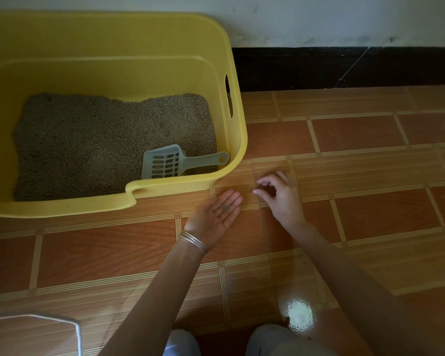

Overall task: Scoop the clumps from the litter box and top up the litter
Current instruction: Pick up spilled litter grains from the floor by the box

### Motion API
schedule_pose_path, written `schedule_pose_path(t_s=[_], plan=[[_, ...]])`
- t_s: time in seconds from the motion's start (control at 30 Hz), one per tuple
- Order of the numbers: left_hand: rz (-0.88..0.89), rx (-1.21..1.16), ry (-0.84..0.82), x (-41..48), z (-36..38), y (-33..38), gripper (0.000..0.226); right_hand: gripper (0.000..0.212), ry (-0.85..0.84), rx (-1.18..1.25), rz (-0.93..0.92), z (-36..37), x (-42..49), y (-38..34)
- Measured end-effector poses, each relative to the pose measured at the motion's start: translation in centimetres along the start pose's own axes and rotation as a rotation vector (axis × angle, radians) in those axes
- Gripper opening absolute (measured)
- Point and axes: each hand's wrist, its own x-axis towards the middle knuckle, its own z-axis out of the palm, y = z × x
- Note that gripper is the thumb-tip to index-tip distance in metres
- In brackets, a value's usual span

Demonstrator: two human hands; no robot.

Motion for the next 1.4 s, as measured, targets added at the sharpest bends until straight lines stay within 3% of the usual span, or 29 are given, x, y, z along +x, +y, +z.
schedule_pose_path(t_s=[0.13, 0.33, 0.57, 0.67, 0.87, 1.17, 1.33, 1.4], plan=[[-0.001, -0.007, 0.004, 0.0, -0.1, 0.0, 0.035, 0.03, 0.001, -0.01, -0.003, 0.0, 0.1, 0.2], [0.0, -0.01, 0.007, 0.2, 0.1, -0.1, 0.035, 0.02, 0.002, -0.068, -0.023, 0.1, 0.0, -0.3], [-0.032, 0.032, 0.023, 0.6, 1.2, -1.1, 0.033, 0.022, -0.057, 0.265, -0.105, -2.1, 0.0, -3.4], [-0.038, 0.005, -0.001, 0.6, 1.3, -1.1, 0.035, 0.023, -0.051, 0.293, 0.005, -3.0, 0.1, -2.0], [-0.02, -0.036, -0.01, 0.5, 0.3, -0.1, 0.036, 0.022, -0.087, 0.124, 0.186, -2.8, 0.0, 0.8], [-0.016, -0.021, 0.007, 0.4, -0.2, -0.2, 0.035, 0.011, -0.042, 0.04, 0.064, -1.5, 0.3, 0.5], [-0.015, -0.021, 0.008, 0.4, -0.1, -0.2, 0.036, 0.005, -0.052, -0.172, -0.077, -1.6, 0.2, -0.3], [-0.017, 0.008, 0.01, 0.4, 0.0, -0.3, 0.036, 0.005, -0.05, -0.083, -0.095, -1.8, 0.1, -1.4]])
